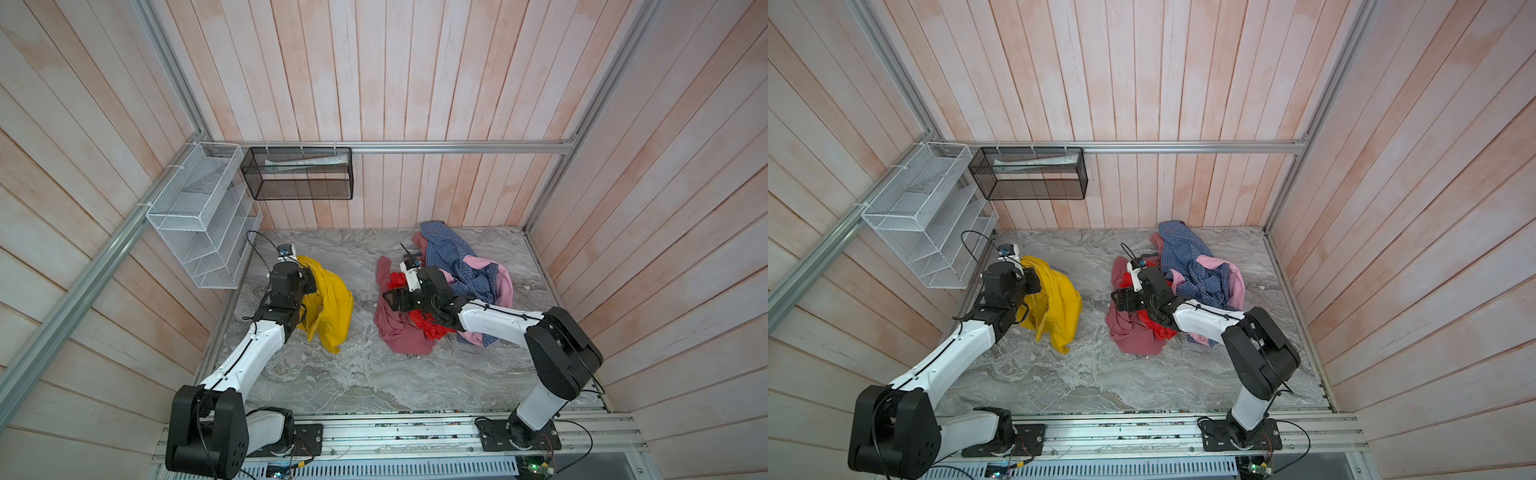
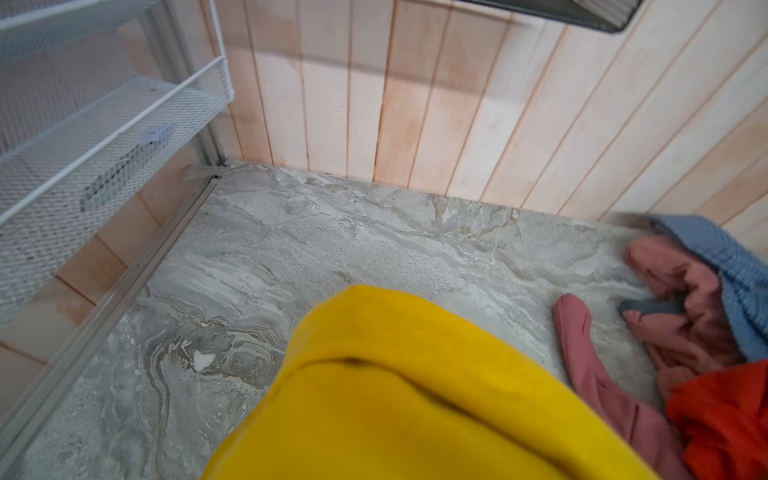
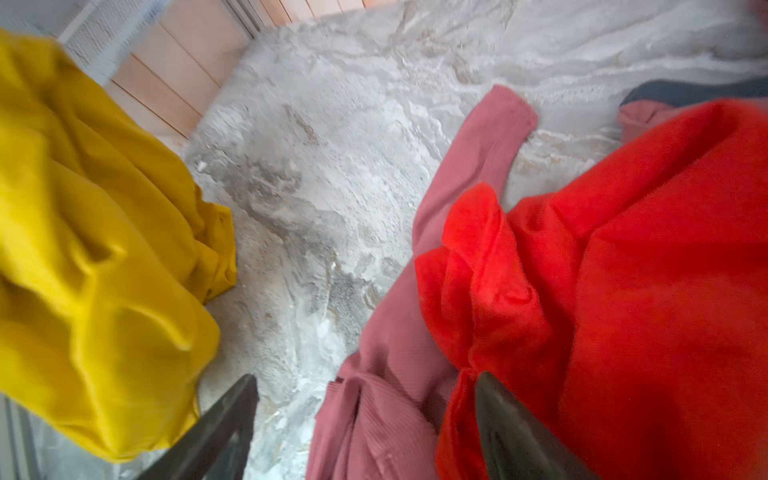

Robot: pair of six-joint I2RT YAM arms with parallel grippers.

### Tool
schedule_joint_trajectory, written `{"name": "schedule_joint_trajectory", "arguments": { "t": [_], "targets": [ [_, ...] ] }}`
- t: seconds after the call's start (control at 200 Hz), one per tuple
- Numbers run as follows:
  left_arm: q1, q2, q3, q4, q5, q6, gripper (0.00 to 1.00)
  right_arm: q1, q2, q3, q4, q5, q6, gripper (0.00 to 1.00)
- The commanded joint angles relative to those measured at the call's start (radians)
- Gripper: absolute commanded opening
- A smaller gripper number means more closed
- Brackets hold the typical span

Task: Pick out a specific cloth from the pile
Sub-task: 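Lower the yellow shirt onto the floor beside the pile with the left gripper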

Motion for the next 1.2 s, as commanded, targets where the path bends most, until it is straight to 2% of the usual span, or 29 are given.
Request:
{"name": "schedule_joint_trajectory", "arguments": {
  "t": [0.0, 0.165, 0.34, 0.425, 0.51, 0.69, 0.755, 0.875, 0.96, 1.1, 1.195],
  "targets": [
    [-0.050, 0.029, 0.018, -0.006, -0.031, 0.027, 0.16, -0.004, -0.057, -0.018, 0.043, -0.008, -0.019, 0.87],
    [-0.061, 0.071, -0.013, -0.107, -0.019, -0.072, 0.22, -0.005, -0.104, -0.019, 0.026, -0.001, -0.048, 0.87],
    [-0.062, 0.032, -0.089, -0.184, -0.051, -0.144, 0.28, -0.006, -0.146, -0.037, 0.014, 0.047, -0.071, 0.87],
    [-0.061, -0.002, -0.112, -0.218, -0.046, -0.169, 0.46, -0.007, -0.164, -0.054, 0.016, 0.071, -0.081, 0.88],
    [-0.073, -0.031, -0.125, -0.254, 0.002, -0.192, 0.51, -0.010, -0.173, -0.061, 0.005, 0.088, -0.092, 0.88],
    [-0.120, -0.093, -0.137, -0.357, -0.024, -0.271, 0.68, -0.022, -0.199, -0.069, -0.015, 0.121, -0.111, 0.89],
    [-0.136, -0.110, -0.136, -0.405, -0.025, -0.301, 0.69, -0.032, -0.214, -0.079, -0.015, 0.132, -0.117, 0.90],
    [-0.202, -0.169, -0.144, -0.490, -0.102, -0.381, 0.69, -0.057, -0.243, -0.095, -0.026, 0.146, -0.125, 0.90],
    [-0.227, -0.220, -0.151, -0.509, -0.102, -0.414, 0.69, -0.074, -0.263, -0.111, -0.026, 0.145, -0.125, 0.91],
    [-0.227, -0.283, -0.117, -0.532, -0.167, -0.440, 0.70, -0.089, -0.275, -0.133, -0.024, 0.142, -0.126, 0.91],
    [-0.202, -0.327, -0.088, -0.475, -0.126, -0.398, 0.70, -0.092, -0.274, -0.136, -0.027, 0.132, -0.123, 0.91]
  ]
}}
